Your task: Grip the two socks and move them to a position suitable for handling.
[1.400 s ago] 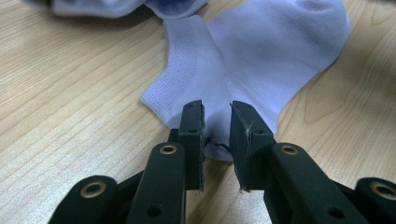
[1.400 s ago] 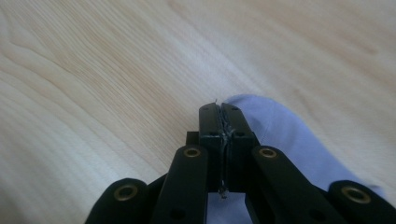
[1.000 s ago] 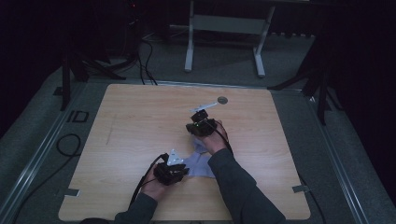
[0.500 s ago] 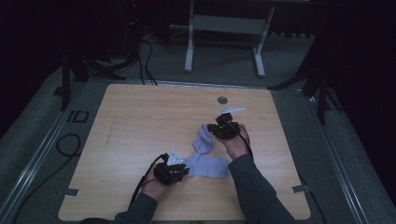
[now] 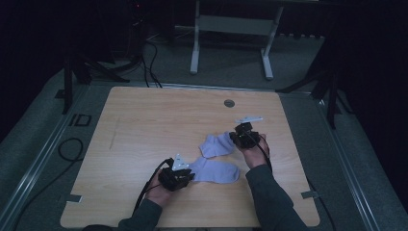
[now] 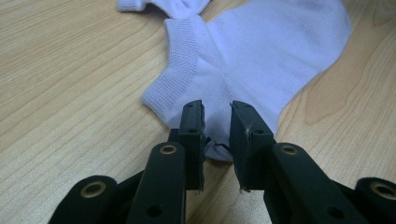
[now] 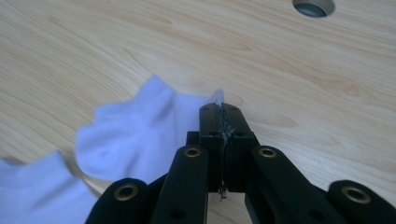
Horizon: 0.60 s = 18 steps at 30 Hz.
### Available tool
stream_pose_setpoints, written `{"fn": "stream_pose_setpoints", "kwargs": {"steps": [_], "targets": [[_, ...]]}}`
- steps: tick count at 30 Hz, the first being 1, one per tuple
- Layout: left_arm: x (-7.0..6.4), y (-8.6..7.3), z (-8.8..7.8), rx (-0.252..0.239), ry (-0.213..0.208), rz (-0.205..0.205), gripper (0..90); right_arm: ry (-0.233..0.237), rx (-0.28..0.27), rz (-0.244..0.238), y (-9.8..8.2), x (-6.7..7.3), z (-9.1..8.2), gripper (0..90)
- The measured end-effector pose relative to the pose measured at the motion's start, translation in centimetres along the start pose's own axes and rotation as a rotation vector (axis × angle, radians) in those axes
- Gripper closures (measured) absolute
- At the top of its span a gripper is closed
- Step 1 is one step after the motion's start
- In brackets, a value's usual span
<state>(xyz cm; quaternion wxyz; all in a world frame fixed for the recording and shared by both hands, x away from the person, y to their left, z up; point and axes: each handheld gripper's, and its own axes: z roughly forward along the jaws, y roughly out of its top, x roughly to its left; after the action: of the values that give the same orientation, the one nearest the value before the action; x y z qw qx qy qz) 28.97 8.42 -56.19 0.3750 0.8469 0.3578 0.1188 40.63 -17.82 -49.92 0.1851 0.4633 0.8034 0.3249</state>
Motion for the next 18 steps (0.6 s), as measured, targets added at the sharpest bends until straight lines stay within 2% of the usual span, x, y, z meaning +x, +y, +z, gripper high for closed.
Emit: {"fn": "stream_pose_setpoints", "kwargs": {"steps": [4,18], "targets": [[0.0,0.0,0.0,-0.001,0.0,0.0,74.6,-0.025,-0.001,-0.002,-0.5,-0.1,0.1,88.0],[0.0,0.0,0.0,0.0,-0.003,0.002,74.0,-0.019,0.049,0.026,-2.9,-1.1,0.0,84.0]]}}
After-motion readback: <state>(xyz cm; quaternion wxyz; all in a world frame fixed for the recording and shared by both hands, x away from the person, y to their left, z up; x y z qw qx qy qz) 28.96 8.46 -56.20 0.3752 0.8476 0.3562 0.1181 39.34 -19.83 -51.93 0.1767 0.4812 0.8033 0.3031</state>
